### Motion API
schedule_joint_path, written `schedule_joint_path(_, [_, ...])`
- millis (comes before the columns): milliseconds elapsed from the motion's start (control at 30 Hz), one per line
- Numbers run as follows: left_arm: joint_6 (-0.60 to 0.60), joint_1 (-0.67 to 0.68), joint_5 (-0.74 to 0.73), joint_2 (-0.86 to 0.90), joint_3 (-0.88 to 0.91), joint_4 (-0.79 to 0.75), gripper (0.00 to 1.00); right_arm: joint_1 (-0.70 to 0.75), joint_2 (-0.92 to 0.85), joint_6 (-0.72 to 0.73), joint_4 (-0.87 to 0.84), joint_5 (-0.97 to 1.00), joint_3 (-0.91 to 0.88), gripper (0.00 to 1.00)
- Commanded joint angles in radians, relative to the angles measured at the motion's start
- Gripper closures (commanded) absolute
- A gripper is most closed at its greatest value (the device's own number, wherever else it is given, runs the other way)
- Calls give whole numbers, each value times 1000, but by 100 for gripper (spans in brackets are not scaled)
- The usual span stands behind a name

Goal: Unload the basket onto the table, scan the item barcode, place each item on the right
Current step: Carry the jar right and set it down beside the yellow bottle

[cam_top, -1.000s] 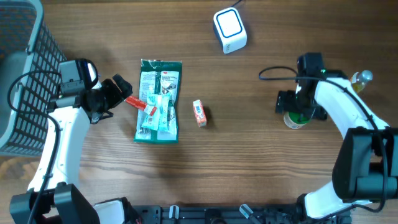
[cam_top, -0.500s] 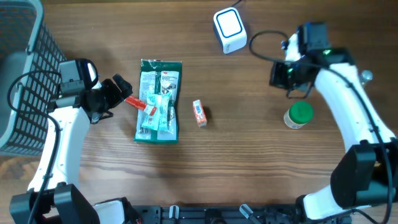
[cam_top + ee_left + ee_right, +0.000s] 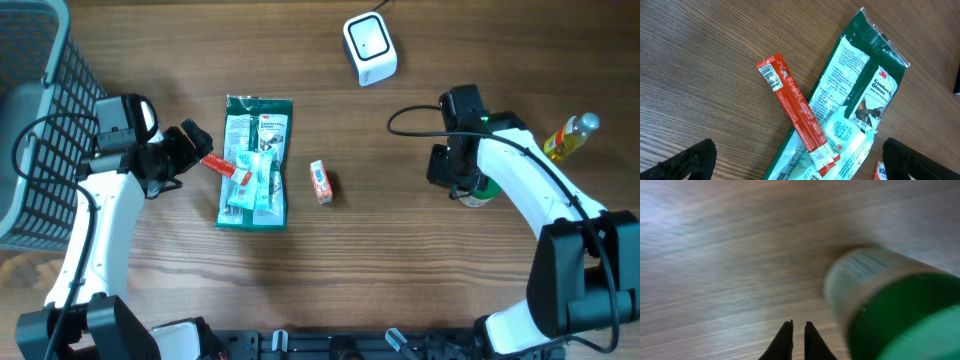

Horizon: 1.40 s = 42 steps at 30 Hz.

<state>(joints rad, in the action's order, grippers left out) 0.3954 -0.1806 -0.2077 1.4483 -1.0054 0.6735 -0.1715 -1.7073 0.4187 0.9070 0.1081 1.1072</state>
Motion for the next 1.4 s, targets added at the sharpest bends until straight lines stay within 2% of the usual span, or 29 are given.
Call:
schedule_joint_path(0, [6, -1, -5, -6, -10, -3, 0, 1, -6, 0, 45, 137, -8, 92])
schedule_joint_path(200, [6, -1, -5, -6, -10, -3, 0, 8, -6, -61, 87, 271, -10, 91])
schedule_joint_path(367, [6, -1, -5, -6, -10, -3, 0, 73, -6, -97, 99, 270, -10, 92])
schedule_joint_path(533, [6, -1, -5, -6, -10, -3, 0, 107, -6, -78, 84, -38, -11, 92])
schedule_joint_path(633, [6, -1, -5, -6, -10, -3, 0, 107, -6, -77, 79, -65, -53, 92])
schedule_joint_path(700, [6, -1, -5, -6, -10, -3, 0, 108, -6, -77, 58, -24, -96, 92])
schedule_joint_path(867, [6, -1, -5, -6, -10, -3, 0, 125, -6, -78, -94, 270, -254, 92])
schedule_joint_path(933, [6, -1, -5, -6, -10, -3, 0, 162, -6, -78, -130, 357, -287, 96])
schedule_joint_path(1100, [6, -1, -5, -6, -10, -3, 0, 319, -6, -109, -232, 389, -295, 96])
schedule_joint_path(1233, [6, -1, -5, -6, -10, -3, 0, 381, -6, -146, -304, 247, -295, 94])
schedule_joint_path(1300, [6, -1, -5, -6, -10, -3, 0, 381, -6, -213, -324, 154, -295, 90])
schedule_joint_path(1367, [6, -1, -5, -6, -10, -3, 0, 381, -6, -214, -342, 2, -295, 85])
